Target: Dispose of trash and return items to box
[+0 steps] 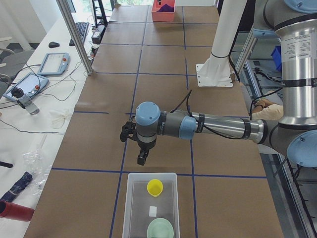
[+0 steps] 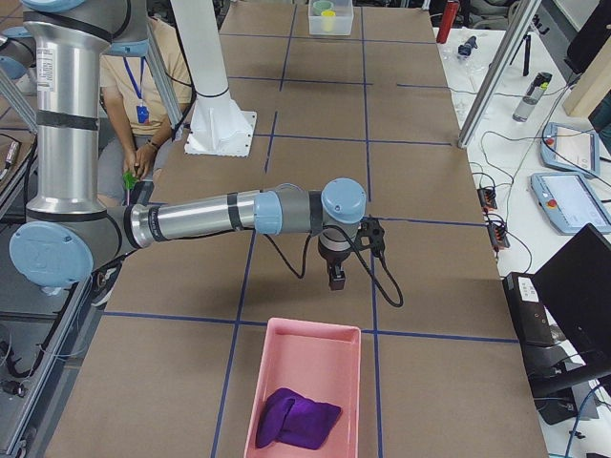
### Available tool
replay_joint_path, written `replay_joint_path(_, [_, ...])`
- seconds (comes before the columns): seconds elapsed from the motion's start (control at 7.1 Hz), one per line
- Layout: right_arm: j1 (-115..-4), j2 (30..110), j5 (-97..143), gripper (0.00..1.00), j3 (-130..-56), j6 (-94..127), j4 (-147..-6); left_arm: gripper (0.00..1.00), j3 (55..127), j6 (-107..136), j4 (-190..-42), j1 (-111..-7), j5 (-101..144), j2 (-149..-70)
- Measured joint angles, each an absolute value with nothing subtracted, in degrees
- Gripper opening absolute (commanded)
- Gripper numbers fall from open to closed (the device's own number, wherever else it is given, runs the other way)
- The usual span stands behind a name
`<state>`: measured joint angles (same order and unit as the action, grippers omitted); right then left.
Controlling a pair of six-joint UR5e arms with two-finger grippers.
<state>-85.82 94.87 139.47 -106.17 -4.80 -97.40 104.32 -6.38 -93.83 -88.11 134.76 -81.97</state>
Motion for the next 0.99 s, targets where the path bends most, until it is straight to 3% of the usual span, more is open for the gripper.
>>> replay_joint_path(0.42, [-85.7,94.6,139.4,1.00,-106.1,-4.8,-97.5,1.00,101.9,-6.3,-89.5,-88.1,134.5,-87.7])
replay_joint_path(0.99, [-85.6,93.9,137.5,1.00,-106.2,-4.2,-97.4,1.00,103.7,-6.2,-87.2,-88.4,134.5,-87.7])
